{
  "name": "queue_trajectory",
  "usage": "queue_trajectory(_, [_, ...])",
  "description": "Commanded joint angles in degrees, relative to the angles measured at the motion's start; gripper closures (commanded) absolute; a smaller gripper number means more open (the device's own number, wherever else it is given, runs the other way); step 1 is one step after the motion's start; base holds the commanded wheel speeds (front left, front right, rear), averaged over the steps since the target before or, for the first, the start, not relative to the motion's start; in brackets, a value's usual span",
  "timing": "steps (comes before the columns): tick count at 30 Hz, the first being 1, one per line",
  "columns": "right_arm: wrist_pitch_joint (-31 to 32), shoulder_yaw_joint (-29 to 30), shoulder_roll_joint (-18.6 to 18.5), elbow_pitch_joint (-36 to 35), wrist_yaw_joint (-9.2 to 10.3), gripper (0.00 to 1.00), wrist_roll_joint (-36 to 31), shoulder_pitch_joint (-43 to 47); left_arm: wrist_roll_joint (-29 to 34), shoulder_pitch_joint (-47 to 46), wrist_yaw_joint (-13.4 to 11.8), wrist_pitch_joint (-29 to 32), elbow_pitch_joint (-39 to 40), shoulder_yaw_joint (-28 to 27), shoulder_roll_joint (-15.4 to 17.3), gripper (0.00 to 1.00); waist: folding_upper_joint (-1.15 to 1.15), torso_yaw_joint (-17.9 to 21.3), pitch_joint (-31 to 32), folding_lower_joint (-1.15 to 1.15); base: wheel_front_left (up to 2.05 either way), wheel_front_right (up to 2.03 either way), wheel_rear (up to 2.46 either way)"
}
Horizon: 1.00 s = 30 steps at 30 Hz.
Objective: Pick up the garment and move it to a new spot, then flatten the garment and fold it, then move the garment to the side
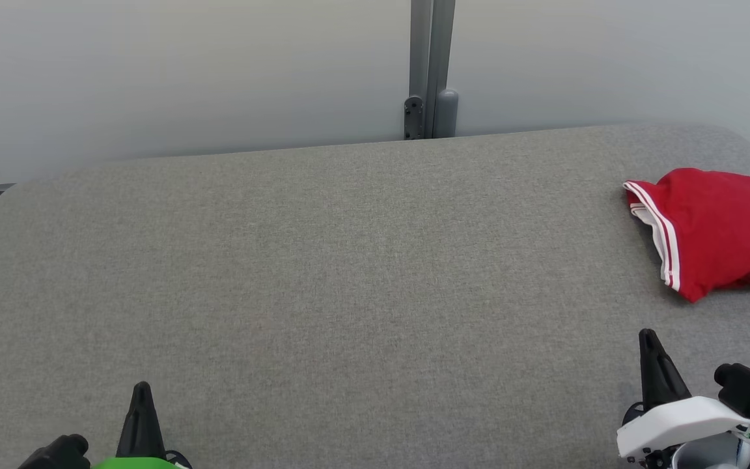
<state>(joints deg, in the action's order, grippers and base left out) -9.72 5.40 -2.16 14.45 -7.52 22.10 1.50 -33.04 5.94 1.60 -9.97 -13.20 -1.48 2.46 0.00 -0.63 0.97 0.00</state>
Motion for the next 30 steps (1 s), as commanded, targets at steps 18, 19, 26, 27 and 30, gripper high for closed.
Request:
queue_trajectory(18, [4.2, 0.3, -0.5, -1.0, 0.01, 1.00, 18.6, -3.3, -15.7, -4.4, 1.8, 4.3, 0.4, -1.5, 0.3, 1.00, 0.00, 0.1, -0.2, 0.00, 0.00, 0.00, 0.00])
queue_trajectory(19, [4.3, 0.3, -0.5, -1.0, 0.01, 1.00, 19.5, -3.4, -16.5, -4.5, 1.9, 4.5, 0.4, -1.5, 0.3, 1.00, 0.00, 0.1, -0.2, 0.00, 0.00, 0.00, 0.00])
queue_trajectory(26, [5.7, 0.4, -0.6, -1.0, 0.01, 1.00, 25.2, -3.9, -21.3, -5.5, 2.3, 5.9, 0.2, -2.0, 0.3, 1.00, 0.00, 0.2, -0.3, 0.00, 0.00, 0.00, 0.00])
queue_trajectory(27, [5.9, 0.5, -0.6, -1.0, 0.01, 1.00, 26.0, -4.0, -22.0, -5.6, 2.4, 6.0, 0.2, -2.0, 0.4, 1.00, 0.00, 0.2, -0.3, 0.00, 0.00, 0.00, 0.00])
queue_trajectory(30, [6.5, 0.5, -0.6, -0.9, 0.01, 1.00, 28.3, -4.2, -24.0, -6.0, 2.6, 6.6, 0.2, -2.2, 0.4, 1.00, 0.00, 0.2, -0.3, 0.00, 0.00, 0.00, 0.00])
